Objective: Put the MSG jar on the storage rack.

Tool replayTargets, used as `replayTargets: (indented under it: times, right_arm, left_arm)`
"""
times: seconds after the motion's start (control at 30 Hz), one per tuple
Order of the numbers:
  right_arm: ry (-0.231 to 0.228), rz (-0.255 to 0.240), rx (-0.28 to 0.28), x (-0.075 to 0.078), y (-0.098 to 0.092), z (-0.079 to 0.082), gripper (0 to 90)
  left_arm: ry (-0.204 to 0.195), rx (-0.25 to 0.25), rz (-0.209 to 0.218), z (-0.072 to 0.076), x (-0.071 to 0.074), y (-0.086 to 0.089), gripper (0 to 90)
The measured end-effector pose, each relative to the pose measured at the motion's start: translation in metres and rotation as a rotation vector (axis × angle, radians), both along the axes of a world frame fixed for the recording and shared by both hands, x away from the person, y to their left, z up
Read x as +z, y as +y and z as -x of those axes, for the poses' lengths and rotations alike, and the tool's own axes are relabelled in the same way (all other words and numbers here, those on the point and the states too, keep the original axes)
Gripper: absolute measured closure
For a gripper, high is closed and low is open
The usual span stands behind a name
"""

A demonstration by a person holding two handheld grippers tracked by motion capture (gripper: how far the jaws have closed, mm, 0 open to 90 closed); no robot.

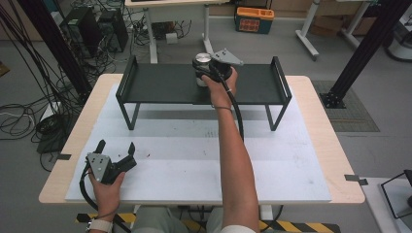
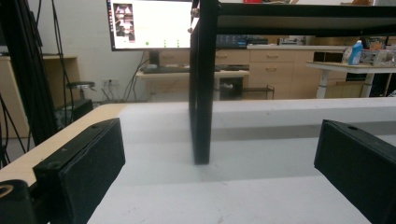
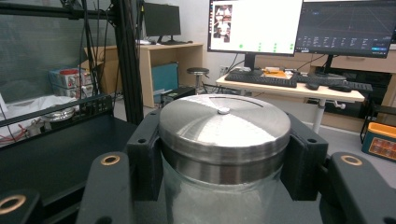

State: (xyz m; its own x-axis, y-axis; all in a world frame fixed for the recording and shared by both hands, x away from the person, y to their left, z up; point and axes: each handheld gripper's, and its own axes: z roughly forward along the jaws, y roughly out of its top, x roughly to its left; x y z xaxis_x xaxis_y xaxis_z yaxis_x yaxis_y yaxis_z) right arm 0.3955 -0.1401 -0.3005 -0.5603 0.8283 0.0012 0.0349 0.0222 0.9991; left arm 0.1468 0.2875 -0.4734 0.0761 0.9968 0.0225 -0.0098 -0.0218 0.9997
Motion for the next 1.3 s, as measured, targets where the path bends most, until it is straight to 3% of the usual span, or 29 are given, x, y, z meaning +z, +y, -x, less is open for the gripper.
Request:
replayTargets:
  times: [0.2,0.27,0.3,0.43,1.13,1.3]
  right_arm:
    - [0.007,-0.025,0.002,-0.003,0.0,0.0,40.5]
    - [0.014,-0.047,0.0,-0.004,0.0,0.001,32.8]
    - [0.028,-0.074,-0.016,-0.004,0.002,0.003,22.6]
    - [0.039,-0.087,-0.024,-0.002,0.001,0.007,14.5]
    - [0.012,-0.073,0.009,0.01,-0.011,0.033,6.3]
    - [-0.014,-0.03,0.026,0.014,-0.015,0.043,5.9]
  left_arm:
    - [-0.002,0.0,0.0,0.0,0.0,0.0,2.1]
    - [-0.003,0.001,0.001,0.0,-0.001,0.0,2.1]
    - [-0.003,0.001,0.001,0.0,0.0,0.0,2.0]
    - [-0.002,0.0,0.001,0.0,0.0,0.0,2.0]
    - [-0.005,0.003,0.001,0.0,-0.001,0.0,2.0]
    - [-0.005,0.003,0.001,0.001,-0.001,0.0,2.0]
